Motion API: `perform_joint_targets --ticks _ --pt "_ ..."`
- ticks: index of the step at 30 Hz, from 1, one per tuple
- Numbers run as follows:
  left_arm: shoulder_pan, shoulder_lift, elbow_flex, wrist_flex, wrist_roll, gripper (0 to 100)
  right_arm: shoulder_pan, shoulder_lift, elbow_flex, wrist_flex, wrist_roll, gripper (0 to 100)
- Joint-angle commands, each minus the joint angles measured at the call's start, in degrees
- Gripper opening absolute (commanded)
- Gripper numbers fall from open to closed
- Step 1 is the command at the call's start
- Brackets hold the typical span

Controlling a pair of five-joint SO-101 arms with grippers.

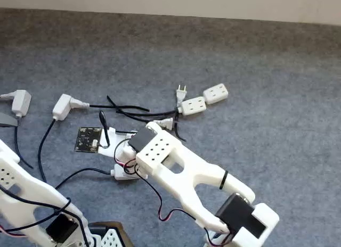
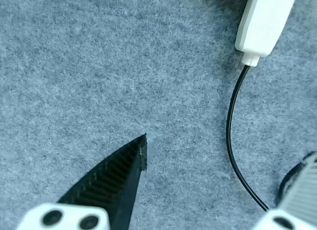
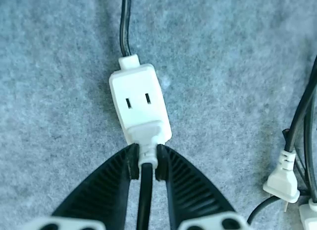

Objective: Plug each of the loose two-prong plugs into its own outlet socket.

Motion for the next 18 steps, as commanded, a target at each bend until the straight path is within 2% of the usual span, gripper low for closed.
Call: perform_joint_targets --ticks 1,5,10,13,15,18 --pt "0.6 -1.1 -5.1 2.9 -0.3 45 0.0 -0.1 1.1 -0.4 -0.9 1.5" --pt "1.9 -1.1 -7.3 3.1 -0.1 45 0.0 -0.3 -5.1 6.5 -0.9 10.4" --pt "5.9 -0.7 -7.0 3.3 0.8 45 0.1 -0.2 -26.4 21.1 -0.9 25.4" --pt "8.4 -1.2 -5.0 3.3 3.2 45 0.1 0.2 -42.5 30.5 -1.4 26.9" --pt "10.4 -1.2 -4.0 3.5 3.9 45 0.8 0.2 -52.9 36.2 -4.3 26.9" --pt "14.1 -1.5 -2.2 3.6 6.2 45 5.5 -0.3 -61.3 37.3 -10.1 26.9"
